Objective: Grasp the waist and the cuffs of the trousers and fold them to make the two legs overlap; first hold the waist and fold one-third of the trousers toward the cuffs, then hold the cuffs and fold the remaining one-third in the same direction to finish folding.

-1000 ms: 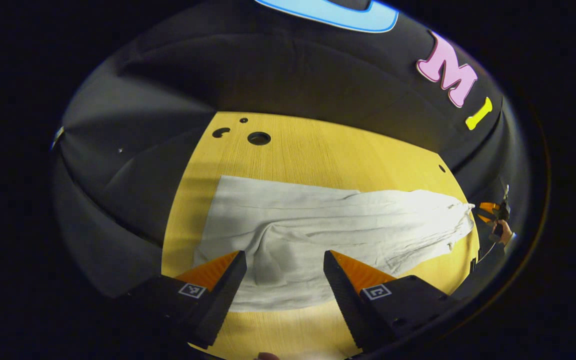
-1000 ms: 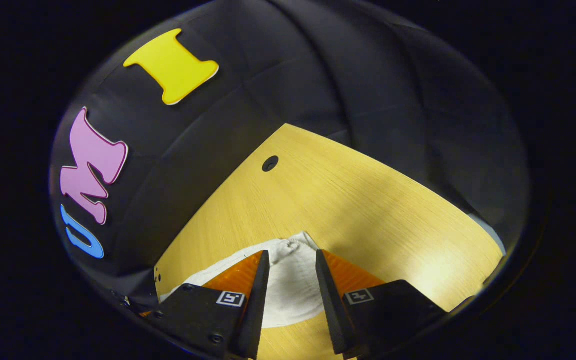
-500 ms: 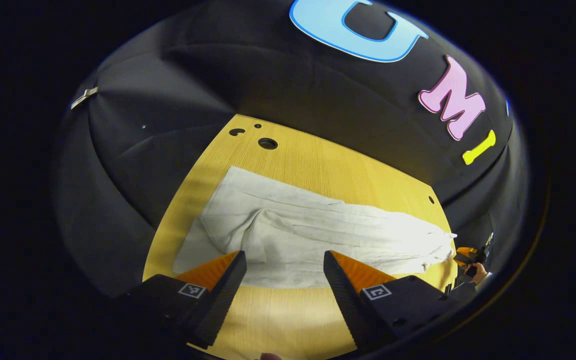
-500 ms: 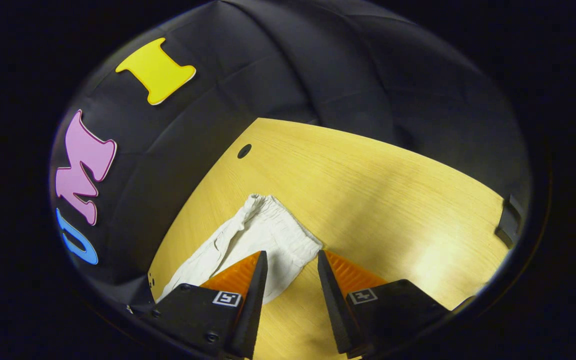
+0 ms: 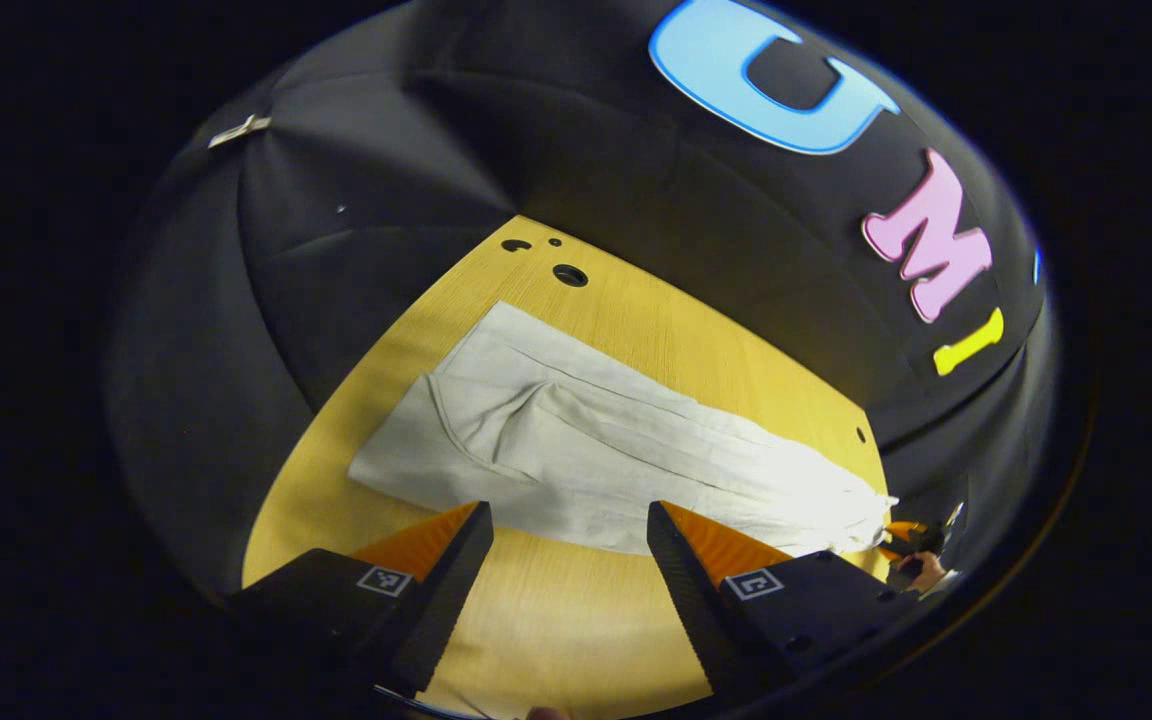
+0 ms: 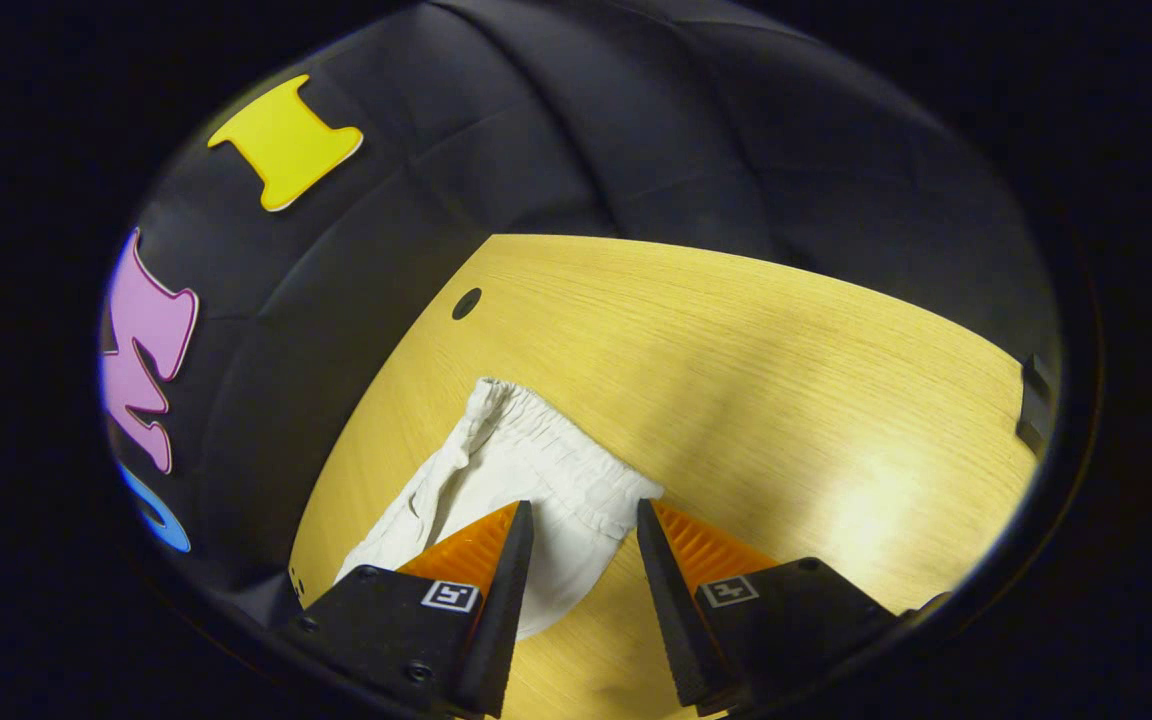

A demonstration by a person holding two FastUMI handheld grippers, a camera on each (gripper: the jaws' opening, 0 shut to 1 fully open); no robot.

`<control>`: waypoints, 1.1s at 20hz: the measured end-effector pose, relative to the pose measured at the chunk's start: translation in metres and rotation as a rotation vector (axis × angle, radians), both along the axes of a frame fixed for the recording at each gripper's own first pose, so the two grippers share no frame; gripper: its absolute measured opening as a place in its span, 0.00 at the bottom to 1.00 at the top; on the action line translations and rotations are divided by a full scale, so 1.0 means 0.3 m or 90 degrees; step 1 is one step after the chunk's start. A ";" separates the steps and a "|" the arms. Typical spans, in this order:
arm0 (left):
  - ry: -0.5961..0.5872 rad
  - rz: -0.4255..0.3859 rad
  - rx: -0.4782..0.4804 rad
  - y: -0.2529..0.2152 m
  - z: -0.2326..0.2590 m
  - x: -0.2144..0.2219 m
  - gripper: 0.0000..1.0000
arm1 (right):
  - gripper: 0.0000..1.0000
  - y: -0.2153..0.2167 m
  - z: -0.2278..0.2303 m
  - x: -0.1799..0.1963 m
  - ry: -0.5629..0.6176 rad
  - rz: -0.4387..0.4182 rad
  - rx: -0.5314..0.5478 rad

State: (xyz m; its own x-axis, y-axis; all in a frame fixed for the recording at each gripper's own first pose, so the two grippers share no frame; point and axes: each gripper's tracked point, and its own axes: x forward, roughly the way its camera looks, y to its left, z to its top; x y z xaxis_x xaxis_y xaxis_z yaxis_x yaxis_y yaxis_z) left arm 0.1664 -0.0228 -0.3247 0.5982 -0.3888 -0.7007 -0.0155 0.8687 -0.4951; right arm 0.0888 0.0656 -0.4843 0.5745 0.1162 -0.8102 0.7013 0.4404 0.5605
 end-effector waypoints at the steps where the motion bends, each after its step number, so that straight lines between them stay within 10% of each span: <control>1: 0.004 0.012 -0.009 0.004 -0.001 -0.016 0.98 | 0.65 -0.016 -0.015 -0.014 0.021 -0.025 -0.002; 11: 0.047 0.022 -0.013 -0.035 -0.084 -0.091 0.97 | 0.64 -0.015 -0.040 0.022 0.064 -0.065 -0.014; 15: 0.066 0.068 -0.032 -0.050 -0.116 -0.071 0.98 | 0.16 -0.005 -0.056 0.038 0.048 -0.047 0.002; 22: 0.098 0.229 -0.090 0.013 -0.189 0.063 0.97 | 0.09 0.001 -0.051 0.037 0.028 -0.004 -0.014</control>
